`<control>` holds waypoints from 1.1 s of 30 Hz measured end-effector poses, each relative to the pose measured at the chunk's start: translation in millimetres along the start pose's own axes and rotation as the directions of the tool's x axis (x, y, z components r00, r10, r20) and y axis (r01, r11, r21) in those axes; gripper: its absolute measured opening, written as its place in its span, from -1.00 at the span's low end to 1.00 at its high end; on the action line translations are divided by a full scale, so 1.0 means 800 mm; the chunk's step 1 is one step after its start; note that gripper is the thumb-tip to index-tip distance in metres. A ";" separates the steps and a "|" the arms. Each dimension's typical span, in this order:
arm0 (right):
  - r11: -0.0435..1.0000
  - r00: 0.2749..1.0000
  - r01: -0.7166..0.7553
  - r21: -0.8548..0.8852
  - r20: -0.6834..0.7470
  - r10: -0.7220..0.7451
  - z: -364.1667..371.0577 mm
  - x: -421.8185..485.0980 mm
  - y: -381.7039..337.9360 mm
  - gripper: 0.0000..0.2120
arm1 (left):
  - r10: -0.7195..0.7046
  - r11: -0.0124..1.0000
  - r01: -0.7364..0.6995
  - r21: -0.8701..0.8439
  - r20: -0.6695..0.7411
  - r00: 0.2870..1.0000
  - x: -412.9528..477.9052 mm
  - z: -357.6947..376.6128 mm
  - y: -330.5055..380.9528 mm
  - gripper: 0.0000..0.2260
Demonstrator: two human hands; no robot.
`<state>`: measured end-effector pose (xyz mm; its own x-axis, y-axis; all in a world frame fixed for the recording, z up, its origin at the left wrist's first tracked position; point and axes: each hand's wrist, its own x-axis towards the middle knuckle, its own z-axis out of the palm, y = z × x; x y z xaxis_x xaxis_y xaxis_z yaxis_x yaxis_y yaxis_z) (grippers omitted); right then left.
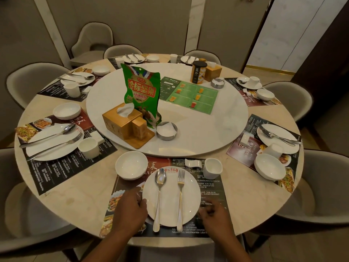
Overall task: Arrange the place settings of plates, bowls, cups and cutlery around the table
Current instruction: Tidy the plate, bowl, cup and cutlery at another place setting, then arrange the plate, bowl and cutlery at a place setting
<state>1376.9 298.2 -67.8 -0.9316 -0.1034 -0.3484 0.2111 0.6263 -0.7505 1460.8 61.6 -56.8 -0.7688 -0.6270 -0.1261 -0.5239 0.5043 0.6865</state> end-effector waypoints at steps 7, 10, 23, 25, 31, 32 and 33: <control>0.987 1.000 -0.015 -0.161 -0.014 0.013 -0.029 -0.041 0.028 -0.84 | 0.173 0.985 -0.173 0.002 -0.041 0.984 -0.031 0.005 0.022 -0.71; 0.976 1.000 0.007 -0.220 -0.001 -0.008 -0.039 -0.057 0.041 -0.86 | 0.268 0.963 -0.268 -0.004 0.032 0.963 -0.050 0.011 0.033 -0.75; 0.891 0.980 0.189 -0.412 0.141 -0.142 -0.171 -0.050 0.011 -0.74 | 0.333 0.938 -0.347 0.005 0.269 0.904 -0.093 0.037 0.125 -0.79; 0.885 0.971 0.228 -0.405 0.163 -0.176 -0.196 -0.028 0.019 -0.74 | 0.334 0.939 -0.344 -0.008 0.252 0.908 -0.097 0.062 0.147 -0.79; 0.843 0.919 0.375 -0.385 0.270 -0.286 -0.289 0.049 0.063 -0.73 | 0.286 0.958 -0.281 -0.053 0.183 0.941 -0.118 0.166 0.226 -0.79; 0.837 0.909 0.398 -0.377 0.287 -0.303 -0.309 0.061 0.071 -0.73 | 0.270 0.963 -0.265 -0.055 0.167 0.948 -0.122 0.187 0.245 -0.78; 0.830 0.899 0.419 -0.369 0.298 -0.321 -0.332 0.072 0.081 -0.73 | 0.252 0.967 -0.246 -0.058 0.149 0.956 -0.126 0.209 0.264 -0.77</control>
<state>1258.3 538.0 12.6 -0.8172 -0.5243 -0.2394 -0.3239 0.7613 -0.5616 1366.4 330.6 -18.5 -0.9220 -0.3835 -0.0543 -0.2963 0.6081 0.7365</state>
